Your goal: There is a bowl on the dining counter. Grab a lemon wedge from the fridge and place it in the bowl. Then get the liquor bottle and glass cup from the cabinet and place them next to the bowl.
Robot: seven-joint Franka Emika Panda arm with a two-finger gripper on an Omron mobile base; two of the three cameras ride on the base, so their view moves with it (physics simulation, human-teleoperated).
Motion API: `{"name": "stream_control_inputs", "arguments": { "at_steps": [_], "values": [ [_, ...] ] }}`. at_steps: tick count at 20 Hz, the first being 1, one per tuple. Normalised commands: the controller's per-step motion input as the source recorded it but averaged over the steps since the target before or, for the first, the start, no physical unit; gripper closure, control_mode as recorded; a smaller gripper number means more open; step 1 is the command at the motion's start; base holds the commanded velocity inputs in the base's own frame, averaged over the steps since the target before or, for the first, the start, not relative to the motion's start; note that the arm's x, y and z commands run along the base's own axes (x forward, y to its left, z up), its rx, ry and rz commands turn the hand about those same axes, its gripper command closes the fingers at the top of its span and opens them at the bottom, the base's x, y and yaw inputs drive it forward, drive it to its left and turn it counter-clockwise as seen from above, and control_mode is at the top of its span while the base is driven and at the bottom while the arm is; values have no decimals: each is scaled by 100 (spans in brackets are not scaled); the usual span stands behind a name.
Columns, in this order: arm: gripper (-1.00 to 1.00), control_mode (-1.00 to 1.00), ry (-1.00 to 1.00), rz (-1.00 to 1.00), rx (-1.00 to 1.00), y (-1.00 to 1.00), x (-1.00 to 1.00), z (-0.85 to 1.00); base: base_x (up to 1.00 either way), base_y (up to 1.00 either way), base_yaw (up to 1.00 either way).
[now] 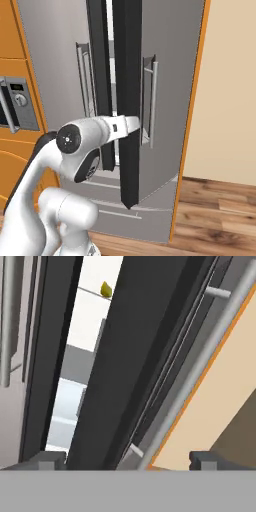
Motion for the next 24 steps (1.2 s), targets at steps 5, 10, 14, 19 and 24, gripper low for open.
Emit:
{"name": "stream_control_inputs", "arguments": {
  "at_steps": [5, 10, 14, 19, 24],
  "values": [
    [-100, -100, 0, 0, -30, 88, 3, 25, 0, 0, 0],
    [-100, -100, 0, -3, -31, 69, 35, 37, 0, 0, 0],
    [-100, -100, 0, -13, -22, 33, 42, 37, 0, 0, 0],
    [-100, -100, 2, -14, -16, 12, 52, 18, 0, 0, 0],
    [-100, -100, 10, -11, -6, 0, 47, 5, 0, 0, 0]
  ]
}}
